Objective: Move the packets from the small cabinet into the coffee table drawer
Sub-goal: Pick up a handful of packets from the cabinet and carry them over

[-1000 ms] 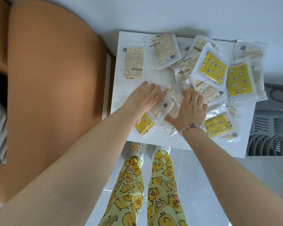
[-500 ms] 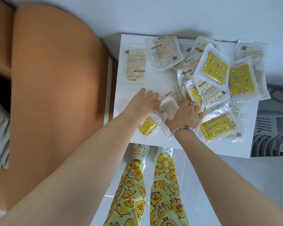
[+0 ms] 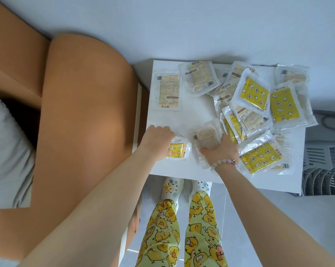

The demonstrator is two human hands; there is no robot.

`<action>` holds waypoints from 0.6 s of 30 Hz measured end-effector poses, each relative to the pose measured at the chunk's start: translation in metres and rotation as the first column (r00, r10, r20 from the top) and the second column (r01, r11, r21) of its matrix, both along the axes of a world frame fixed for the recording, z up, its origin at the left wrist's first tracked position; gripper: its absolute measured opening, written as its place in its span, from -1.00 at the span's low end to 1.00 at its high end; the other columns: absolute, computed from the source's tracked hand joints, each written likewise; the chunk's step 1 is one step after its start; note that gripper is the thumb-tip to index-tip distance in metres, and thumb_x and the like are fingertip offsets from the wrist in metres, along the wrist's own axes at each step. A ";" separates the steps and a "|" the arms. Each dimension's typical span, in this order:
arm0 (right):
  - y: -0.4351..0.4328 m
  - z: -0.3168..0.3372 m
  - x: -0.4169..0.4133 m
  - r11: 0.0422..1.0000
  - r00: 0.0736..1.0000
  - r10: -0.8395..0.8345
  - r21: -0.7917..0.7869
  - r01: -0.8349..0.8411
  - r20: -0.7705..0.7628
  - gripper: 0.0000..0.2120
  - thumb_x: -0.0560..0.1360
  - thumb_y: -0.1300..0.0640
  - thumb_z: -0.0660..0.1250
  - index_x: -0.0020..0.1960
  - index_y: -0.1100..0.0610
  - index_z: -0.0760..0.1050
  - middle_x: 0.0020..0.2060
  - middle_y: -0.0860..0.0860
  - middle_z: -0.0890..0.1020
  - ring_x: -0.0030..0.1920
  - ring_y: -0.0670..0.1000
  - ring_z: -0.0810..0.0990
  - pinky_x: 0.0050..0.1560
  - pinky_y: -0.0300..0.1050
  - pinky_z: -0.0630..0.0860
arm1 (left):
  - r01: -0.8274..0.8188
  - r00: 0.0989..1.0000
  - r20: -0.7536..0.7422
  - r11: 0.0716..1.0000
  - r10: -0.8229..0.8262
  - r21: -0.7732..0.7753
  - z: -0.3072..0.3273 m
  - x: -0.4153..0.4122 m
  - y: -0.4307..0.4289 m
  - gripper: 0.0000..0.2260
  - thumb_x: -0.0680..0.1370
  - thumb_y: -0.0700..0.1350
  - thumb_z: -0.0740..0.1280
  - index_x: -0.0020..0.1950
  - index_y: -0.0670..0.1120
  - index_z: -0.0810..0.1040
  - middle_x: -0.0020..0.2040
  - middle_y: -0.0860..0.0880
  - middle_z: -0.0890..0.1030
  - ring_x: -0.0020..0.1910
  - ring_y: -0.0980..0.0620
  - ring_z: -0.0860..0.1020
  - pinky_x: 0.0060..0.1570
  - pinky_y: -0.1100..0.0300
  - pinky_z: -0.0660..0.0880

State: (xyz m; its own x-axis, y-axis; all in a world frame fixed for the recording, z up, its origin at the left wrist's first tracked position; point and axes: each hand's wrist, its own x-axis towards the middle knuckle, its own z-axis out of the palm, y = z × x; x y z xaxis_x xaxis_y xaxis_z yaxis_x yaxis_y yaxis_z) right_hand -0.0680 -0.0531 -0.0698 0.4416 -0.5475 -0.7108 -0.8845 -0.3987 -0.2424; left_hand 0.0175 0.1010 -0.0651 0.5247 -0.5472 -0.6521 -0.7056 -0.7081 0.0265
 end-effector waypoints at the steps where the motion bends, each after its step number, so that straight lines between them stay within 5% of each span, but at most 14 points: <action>1: 0.000 0.003 0.000 1.000 1.000 -0.029 0.012 0.029 0.003 -0.58 0.39 -0.08 0.44 0.08 0.14 0.39 -0.20 0.03 0.49 -0.09 0.12 0.55 -0.20 -0.11 0.45 | -0.046 0.999 -0.021 0.999 0.046 -0.014 0.004 0.000 0.001 -0.67 0.52 0.06 0.35 0.20 -0.10 0.48 0.07 -0.04 0.50 0.03 -0.06 0.52 -0.07 0.16 0.26; 5: -0.011 0.028 -0.003 0.991 0.992 -0.127 0.045 0.126 0.024 -0.60 0.41 -0.05 0.42 0.13 0.14 0.47 0.03 0.06 0.59 0.10 0.10 0.57 -0.13 -0.16 0.40 | -0.228 0.970 -0.101 0.971 0.220 -0.073 0.030 0.011 0.000 -0.64 0.49 0.06 0.37 0.20 -0.10 0.48 0.07 -0.02 0.48 0.10 -0.06 0.51 -0.07 0.14 0.38; 14: -0.055 0.132 0.000 0.950 0.949 -0.300 0.115 0.289 0.095 -0.70 0.42 -0.10 0.40 -0.07 0.10 0.46 -0.32 -0.03 0.47 -0.09 0.07 0.53 -0.17 -0.14 0.36 | -0.563 0.826 -0.192 0.788 0.530 -0.250 0.130 0.036 -0.042 -0.67 0.37 0.10 0.44 -0.20 -0.11 0.43 -0.21 -0.03 0.50 -0.08 -0.06 0.54 -0.33 0.19 0.30; 18: -0.070 0.184 -0.008 0.888 0.885 -0.448 0.173 0.425 0.123 -0.54 0.41 -0.13 0.43 0.09 0.21 0.50 -0.11 0.07 0.55 -0.08 0.09 0.53 -0.10 -0.11 0.41 | -0.652 0.757 -0.321 0.681 0.569 -0.332 0.181 0.032 -0.069 -0.69 0.38 0.10 0.47 -0.20 -0.12 0.52 -0.21 -0.03 0.57 -0.12 -0.05 0.56 -0.21 0.15 0.44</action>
State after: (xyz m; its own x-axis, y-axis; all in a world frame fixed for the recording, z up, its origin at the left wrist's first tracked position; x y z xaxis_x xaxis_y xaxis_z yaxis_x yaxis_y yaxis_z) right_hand -0.0757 -0.1236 0.1143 0.2910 -0.6129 -0.7346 -0.9075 0.0664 -0.4148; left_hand 0.0492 0.0320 0.1162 0.7348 -0.3752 -0.5650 -0.0716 -0.8713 0.4855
